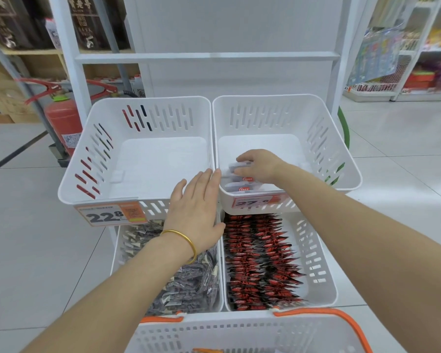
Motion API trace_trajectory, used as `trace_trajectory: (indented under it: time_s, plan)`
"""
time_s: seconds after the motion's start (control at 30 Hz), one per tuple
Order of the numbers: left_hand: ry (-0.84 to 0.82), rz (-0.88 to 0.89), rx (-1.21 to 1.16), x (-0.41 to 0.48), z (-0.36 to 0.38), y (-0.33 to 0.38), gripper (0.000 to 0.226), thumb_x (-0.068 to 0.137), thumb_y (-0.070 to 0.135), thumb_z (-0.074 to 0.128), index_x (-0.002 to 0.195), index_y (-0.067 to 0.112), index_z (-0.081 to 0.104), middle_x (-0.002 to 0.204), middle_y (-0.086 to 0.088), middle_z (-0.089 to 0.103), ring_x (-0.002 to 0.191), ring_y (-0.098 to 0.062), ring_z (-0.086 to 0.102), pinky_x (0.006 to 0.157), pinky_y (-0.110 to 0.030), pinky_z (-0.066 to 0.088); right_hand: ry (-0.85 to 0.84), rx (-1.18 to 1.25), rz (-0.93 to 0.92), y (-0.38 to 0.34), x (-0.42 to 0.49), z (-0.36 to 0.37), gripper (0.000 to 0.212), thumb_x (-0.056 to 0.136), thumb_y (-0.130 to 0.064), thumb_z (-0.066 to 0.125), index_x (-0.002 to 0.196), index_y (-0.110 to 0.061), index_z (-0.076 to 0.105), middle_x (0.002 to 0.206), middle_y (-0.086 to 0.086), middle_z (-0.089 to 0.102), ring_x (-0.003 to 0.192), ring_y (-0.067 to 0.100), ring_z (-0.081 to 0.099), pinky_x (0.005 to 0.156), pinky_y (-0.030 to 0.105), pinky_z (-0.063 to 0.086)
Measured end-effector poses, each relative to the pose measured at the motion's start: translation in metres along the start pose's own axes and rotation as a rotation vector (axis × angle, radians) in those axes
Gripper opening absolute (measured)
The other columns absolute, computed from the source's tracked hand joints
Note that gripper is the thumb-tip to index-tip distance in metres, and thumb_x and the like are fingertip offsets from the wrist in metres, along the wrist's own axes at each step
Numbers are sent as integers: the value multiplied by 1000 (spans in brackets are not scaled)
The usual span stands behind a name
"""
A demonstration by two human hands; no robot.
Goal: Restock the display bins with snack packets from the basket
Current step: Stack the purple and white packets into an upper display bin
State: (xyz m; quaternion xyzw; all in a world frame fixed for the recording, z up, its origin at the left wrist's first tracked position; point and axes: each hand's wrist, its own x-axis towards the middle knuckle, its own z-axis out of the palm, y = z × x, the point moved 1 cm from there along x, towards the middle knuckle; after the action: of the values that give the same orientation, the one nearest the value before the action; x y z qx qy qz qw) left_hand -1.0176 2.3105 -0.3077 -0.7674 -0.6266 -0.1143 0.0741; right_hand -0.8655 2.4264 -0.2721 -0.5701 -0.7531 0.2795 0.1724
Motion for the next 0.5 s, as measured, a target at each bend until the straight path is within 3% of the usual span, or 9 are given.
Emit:
trace_trajectory:
  time_s: [0.17,0.3,0.4,0.5]
  plan:
    - [11,2,-13,-1,1,0,95,85,45,51,149,17,-13,158,-2,-4,145,-15,-2,116,-37,-5,126,-58,0,-1,5,8,43,87,-31,65,126,-16,57,134,5,52,118,21,51,97,30,39]
    - [11,0,1,-1,2,0,95,85,46,50,148,17,-15,158,-2,-5,145,-15,-3,116,-37,-5,79,44,6,-2,6,2,38,89,-20,64,125,-12,58,130,7,54,90,20,53,69,28,49]
    - [6,1,4,0,2,0,95,85,47,49,148,17,-16,158,-2,-6,145,-15,-4,116,-37,-5,41,117,72,2,6,1,31,95,-17,53,125,-14,58,126,5,53,102,25,57,80,37,54]
    - [0,2,3,0,1,0,96,85,46,49,148,17,-16,158,-1,-8,145,-15,-5,117,-37,-5,4,260,151,6,2,-1,30,97,-20,49,126,-18,54,121,3,47,106,22,49,73,38,53]
